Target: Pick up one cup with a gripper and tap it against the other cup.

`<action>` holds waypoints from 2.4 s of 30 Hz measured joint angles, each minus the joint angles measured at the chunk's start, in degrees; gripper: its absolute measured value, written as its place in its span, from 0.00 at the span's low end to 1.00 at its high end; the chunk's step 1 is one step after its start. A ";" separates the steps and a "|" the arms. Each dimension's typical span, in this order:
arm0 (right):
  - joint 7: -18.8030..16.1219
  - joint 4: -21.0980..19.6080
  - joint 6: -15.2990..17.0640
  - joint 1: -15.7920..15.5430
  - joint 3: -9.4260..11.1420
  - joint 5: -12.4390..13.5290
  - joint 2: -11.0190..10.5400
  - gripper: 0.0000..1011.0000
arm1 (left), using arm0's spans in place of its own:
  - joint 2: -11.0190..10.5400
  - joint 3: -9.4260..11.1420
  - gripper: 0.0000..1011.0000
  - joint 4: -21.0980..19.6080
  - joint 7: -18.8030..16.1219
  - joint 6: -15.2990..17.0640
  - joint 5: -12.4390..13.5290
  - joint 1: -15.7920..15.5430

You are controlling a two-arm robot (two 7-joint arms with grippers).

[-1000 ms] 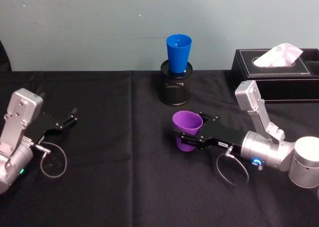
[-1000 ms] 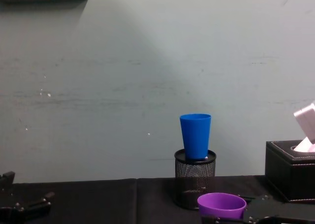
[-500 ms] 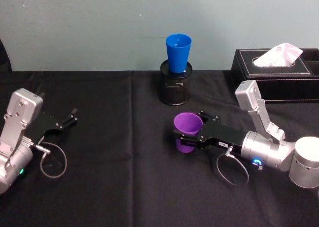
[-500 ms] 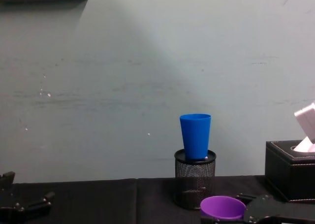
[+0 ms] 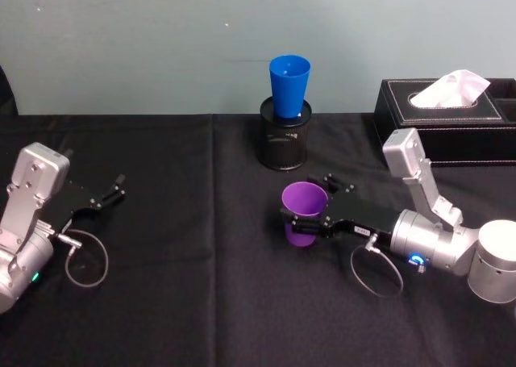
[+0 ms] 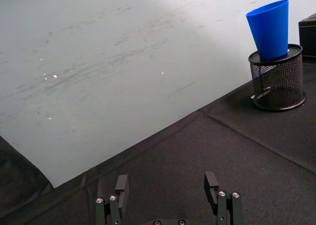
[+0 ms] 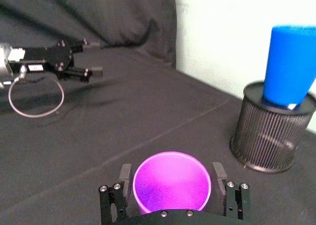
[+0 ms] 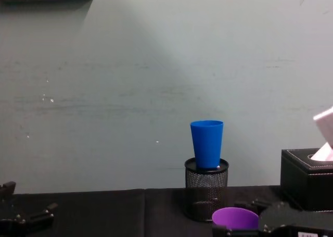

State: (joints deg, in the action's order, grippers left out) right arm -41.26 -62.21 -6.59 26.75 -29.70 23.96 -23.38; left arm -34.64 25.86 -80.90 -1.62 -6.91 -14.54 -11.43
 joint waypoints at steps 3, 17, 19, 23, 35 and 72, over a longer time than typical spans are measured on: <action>0.10 -0.52 -1.88 -0.46 0.64 0.32 0.04 0.99 | 0.00 0.00 0.99 0.00 0.00 0.00 0.00 0.00; 8.43 -6.16 -3.87 -4.07 6.41 1.76 1.02 0.99 | 0.00 0.00 0.99 0.00 0.00 0.00 0.00 0.00; 12.41 -7.41 -2.08 -4.86 7.63 1.12 1.48 0.99 | 0.00 0.00 0.99 0.00 0.00 0.00 0.00 0.00; 18.85 -9.09 1.19 -6.02 9.53 -0.08 2.35 0.99 | 0.00 0.00 0.99 0.00 0.00 0.00 0.00 0.00; 32.22 -10.66 6.44 -7.99 13.25 -5.22 4.89 0.99 | 0.00 0.00 0.99 0.00 0.00 0.00 0.00 0.00; 33.28 -8.70 7.07 -7.70 14.11 -7.35 6.01 0.99 | 0.00 0.00 0.99 0.00 0.00 0.00 0.00 0.00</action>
State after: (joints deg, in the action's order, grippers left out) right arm -7.98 -70.91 0.48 19.04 -15.60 16.61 -17.36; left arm -34.65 25.86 -80.90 -1.62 -6.91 -14.55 -11.43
